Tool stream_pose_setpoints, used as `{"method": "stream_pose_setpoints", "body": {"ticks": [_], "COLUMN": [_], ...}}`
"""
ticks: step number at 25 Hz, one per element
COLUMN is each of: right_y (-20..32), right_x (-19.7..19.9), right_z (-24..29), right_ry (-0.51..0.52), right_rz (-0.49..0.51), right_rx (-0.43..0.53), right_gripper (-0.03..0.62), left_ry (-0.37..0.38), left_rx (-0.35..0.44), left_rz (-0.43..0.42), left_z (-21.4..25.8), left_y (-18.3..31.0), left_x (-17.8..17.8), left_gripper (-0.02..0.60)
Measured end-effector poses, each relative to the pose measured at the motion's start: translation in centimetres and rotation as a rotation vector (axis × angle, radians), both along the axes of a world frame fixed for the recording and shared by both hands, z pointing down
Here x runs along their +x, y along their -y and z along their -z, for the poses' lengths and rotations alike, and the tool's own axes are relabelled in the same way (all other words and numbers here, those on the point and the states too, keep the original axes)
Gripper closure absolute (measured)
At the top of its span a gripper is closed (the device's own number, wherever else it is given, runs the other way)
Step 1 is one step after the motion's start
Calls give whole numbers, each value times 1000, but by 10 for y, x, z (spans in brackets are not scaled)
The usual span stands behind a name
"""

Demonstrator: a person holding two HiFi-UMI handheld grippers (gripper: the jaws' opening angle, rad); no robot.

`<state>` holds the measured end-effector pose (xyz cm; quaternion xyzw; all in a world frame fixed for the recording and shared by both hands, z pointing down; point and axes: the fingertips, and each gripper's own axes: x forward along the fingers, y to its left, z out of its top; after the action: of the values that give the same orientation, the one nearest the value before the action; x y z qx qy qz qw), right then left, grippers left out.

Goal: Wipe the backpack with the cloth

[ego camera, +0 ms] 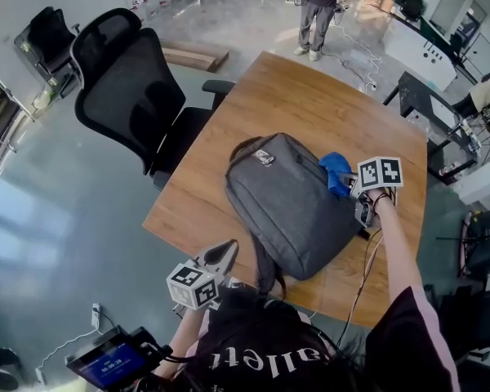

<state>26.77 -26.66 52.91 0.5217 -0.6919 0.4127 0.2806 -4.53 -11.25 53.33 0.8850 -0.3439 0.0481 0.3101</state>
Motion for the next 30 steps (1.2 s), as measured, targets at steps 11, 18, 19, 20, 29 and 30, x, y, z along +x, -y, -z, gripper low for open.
{"method": "stream_pose_setpoints", "body": {"ticks": [11, 18, 19, 20, 29, 30], "right_y": [10, -3, -7, -12, -71, -75], "right_x": [-30, -146, -163, -180, -291, -295], "right_z": [36, 77, 76, 74, 7, -2], "right_ry": [-19, 65, 71, 78, 118, 112], "right_rz": [64, 315, 355, 392, 628, 637], "right_rx": [117, 207, 204, 200, 29, 9], "right_gripper": [525, 525, 525, 525, 525, 525], "left_ry": [0, -5, -7, -10, -6, -6], "left_rx": [-7, -2, 0, 4, -1, -2], "left_rz": [14, 12, 15, 17, 42, 43], "left_z": [-4, 0, -1, -5, -7, -6], "left_y": [1, 2, 2, 3, 6, 6], "left_x": [-4, -1, -1, -2, -11, -10], "left_gripper": [581, 581, 581, 581, 581, 581]}}
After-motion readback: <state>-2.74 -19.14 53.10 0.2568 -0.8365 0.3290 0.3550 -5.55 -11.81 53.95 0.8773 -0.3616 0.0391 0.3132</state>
